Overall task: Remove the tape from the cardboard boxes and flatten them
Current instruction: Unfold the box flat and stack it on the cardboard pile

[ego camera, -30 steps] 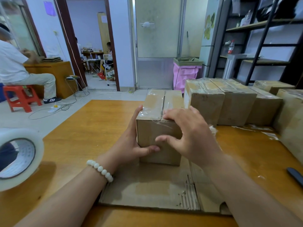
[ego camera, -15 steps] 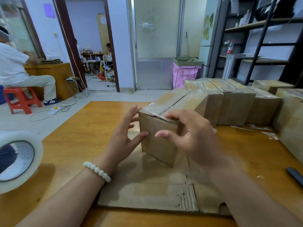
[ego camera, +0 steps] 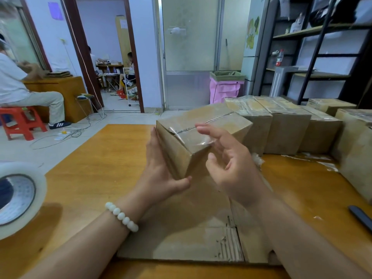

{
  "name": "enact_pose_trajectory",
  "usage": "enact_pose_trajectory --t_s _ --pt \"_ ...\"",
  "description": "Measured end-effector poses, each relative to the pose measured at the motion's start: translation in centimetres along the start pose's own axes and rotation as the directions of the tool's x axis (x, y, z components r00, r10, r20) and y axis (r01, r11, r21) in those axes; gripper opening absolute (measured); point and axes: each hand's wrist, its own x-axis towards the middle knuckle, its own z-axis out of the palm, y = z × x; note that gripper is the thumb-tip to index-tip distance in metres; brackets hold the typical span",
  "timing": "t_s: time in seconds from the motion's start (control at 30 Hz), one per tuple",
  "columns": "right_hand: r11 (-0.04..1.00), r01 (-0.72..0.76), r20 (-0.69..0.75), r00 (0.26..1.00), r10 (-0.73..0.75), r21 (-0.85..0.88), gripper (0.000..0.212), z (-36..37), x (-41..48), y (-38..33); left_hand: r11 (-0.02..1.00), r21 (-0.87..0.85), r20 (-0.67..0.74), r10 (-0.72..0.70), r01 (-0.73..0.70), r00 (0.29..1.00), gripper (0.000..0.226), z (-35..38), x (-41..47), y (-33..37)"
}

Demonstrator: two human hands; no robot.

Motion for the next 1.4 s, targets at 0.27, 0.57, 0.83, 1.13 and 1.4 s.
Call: enact_pose_trajectory --t_s 0.27,0.57,0.83,1.13,1.4 --pt "0.881 0.265 0.062 0.963 -0.262 -0.391 0.027 1.0 0.1 3.1 0.862 0.310 0.035 0.411 -0.401 0.911 0.122 -3.2 0.6 -2.8" --pt "0.894 0.190 0.091 0.982 -0.168 -0.406 0.022 1.7 -0.2 4.0 0.896 0.270 -0.026 0.373 -0.353 0.927 0.124 -1.1 0.4 -2.8" --pt "0.931 0.021 0.180 0.982 0.048 -0.364 0.035 1.4 -0.8 2.6 0.855 0.315 -0.058 0.451 -0.413 0.890 0.115 -0.4 0.6 -3.4" --pt "0.861 0.182 0.166 0.979 -0.115 -0.475 0.030 2.1 -0.6 4.4 0.853 0.317 -0.095 0.464 -0.415 0.881 0.106 -0.2 0.8 -3.5" --pt "0.957 -0.053 0.057 0.996 0.072 -0.287 0.010 1.8 -0.7 3.5 0.886 0.287 -0.092 0.403 -0.363 0.911 0.117 -0.4 0.8 -3.5"
